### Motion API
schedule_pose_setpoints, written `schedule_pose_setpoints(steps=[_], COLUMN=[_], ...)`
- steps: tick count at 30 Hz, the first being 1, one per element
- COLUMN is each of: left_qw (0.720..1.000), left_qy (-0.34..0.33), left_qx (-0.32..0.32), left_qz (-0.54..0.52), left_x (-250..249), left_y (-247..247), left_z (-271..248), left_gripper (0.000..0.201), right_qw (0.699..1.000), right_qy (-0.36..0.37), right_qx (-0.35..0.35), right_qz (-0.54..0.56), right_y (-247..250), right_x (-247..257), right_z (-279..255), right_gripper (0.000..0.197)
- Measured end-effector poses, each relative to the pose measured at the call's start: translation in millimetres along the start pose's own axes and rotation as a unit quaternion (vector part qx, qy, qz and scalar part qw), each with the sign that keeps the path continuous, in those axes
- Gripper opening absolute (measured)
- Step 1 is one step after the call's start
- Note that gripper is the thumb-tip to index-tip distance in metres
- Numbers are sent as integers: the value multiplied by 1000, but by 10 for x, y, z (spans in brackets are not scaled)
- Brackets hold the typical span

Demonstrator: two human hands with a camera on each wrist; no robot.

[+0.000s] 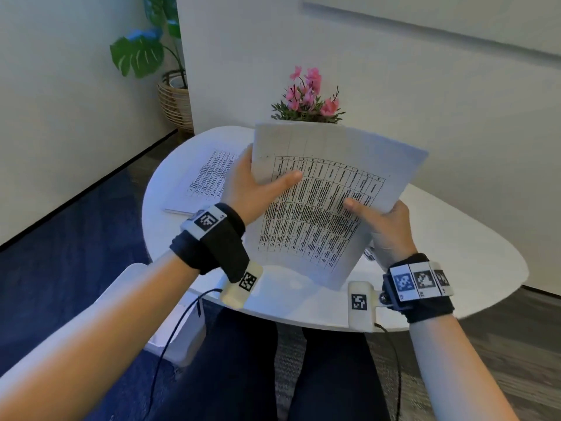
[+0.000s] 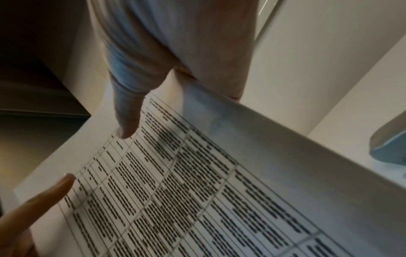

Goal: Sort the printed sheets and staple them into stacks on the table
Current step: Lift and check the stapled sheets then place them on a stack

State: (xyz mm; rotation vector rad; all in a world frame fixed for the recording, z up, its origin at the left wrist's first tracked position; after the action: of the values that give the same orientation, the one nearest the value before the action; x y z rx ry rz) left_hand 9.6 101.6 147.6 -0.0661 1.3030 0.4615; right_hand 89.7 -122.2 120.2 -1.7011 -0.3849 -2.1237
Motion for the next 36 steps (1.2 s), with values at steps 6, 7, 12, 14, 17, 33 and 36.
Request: schedule_pose_setpoints(steps=[6, 7, 12, 14, 17, 33, 36], left_qw=[998, 996, 994, 997, 999, 999, 993], left_qy=[-62, -78, -100, -68, -18, 18, 82], left_qx=[-24, -33, -46, -41, -35, -2, 19], left_qz=[3, 8, 25, 20, 10, 32, 88], left_x=[-319, -380, -388, -204, 67, 312, 641], left_y=[135, 161, 248, 255, 226, 69, -49], left_z=[34, 34, 92, 109, 89, 84, -22], left_gripper=[55, 55, 51, 49, 54, 41, 33], right_qw=[999, 999, 998, 999, 998, 997, 990], right_qy=[41, 51, 57, 29, 7, -1, -61], right_qx=[-7, -7, 14, 26, 31, -3, 0], right_qz=[11, 18, -1, -20, -51, -79, -125], right_y=[-101, -107, -98, -105, -121, -53, -2], right_x=[199, 252, 315, 197, 51, -112, -446], right_z=[69, 85, 167, 163, 130, 170, 114], right_gripper=[24, 23, 22, 25, 31, 34, 33])
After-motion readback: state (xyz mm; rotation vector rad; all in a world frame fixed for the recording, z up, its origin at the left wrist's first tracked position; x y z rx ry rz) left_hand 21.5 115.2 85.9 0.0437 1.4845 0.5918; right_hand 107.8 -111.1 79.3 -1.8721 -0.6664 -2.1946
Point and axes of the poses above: each hand's wrist, its own z-axis towards the middle knuckle, its own y-axis out of the back of the hand, x = y × z, the point moved 7 cm from there along z, towards the middle knuckle, and after that the axes turned 10 degrees about x, right-handed, at the moved point
